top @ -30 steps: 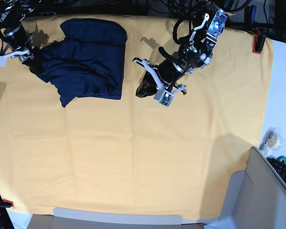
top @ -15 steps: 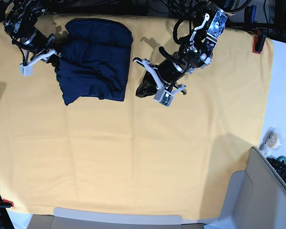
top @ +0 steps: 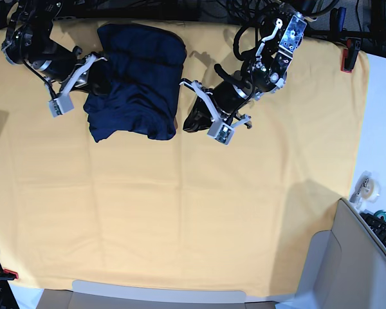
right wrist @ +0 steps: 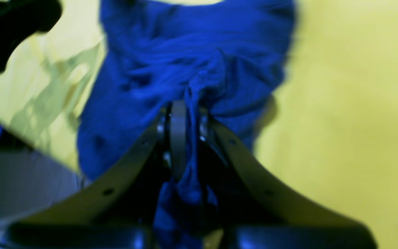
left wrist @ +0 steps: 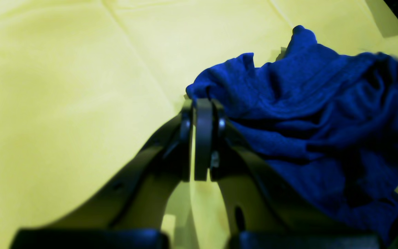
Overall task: Fold the T-shirt properly
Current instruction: 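Push the bundle's side with the right gripper to square it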
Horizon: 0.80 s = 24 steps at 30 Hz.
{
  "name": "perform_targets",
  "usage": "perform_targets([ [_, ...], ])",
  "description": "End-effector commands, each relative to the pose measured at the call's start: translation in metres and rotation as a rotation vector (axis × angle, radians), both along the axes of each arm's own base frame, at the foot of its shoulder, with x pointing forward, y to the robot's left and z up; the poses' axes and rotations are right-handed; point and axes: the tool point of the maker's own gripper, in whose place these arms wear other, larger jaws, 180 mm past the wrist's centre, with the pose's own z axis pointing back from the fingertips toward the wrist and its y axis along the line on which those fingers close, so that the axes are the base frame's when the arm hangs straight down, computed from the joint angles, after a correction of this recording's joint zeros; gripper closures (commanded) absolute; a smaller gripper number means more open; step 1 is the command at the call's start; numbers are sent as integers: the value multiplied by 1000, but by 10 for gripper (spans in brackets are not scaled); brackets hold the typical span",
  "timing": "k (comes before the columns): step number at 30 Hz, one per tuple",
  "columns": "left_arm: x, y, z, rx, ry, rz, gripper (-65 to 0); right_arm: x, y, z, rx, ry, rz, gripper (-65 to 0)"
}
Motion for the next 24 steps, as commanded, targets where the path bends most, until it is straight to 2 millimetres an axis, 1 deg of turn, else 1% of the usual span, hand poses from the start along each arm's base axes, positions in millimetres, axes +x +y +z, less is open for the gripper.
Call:
perform_targets([
  [1,7,-1,15,-25,-47,1,0,2,13,9,26,-35,47,0],
  [5,7,-2,16,-28,-49,1,0,-10,60,4,69,-5,218,0],
  [6,7,-2,16,-30,-49,2,0,-13,70,4,75,-1,259,0],
  [8,7,-2,16,-30,-49,2,0,-23,84,-1,69,20,334,0],
  [10,7,-2,16,-30,-49,2,0,-31,91,-6,46,37,388,0],
  [15,7,-2,16,-30,-49,2,0,-53,101,-25,-51,84,512,0],
  [18,8,-3,16,-32,-50,2,0,-66,111,-31,-72,100,579,0],
  [20,8,-3,17,-33,-51,3,0,-68,116,-32,-77,97,603,0],
  [24,8,-3,17,-33,-51,3,0,-63,115,-31,-92,82,611,0],
])
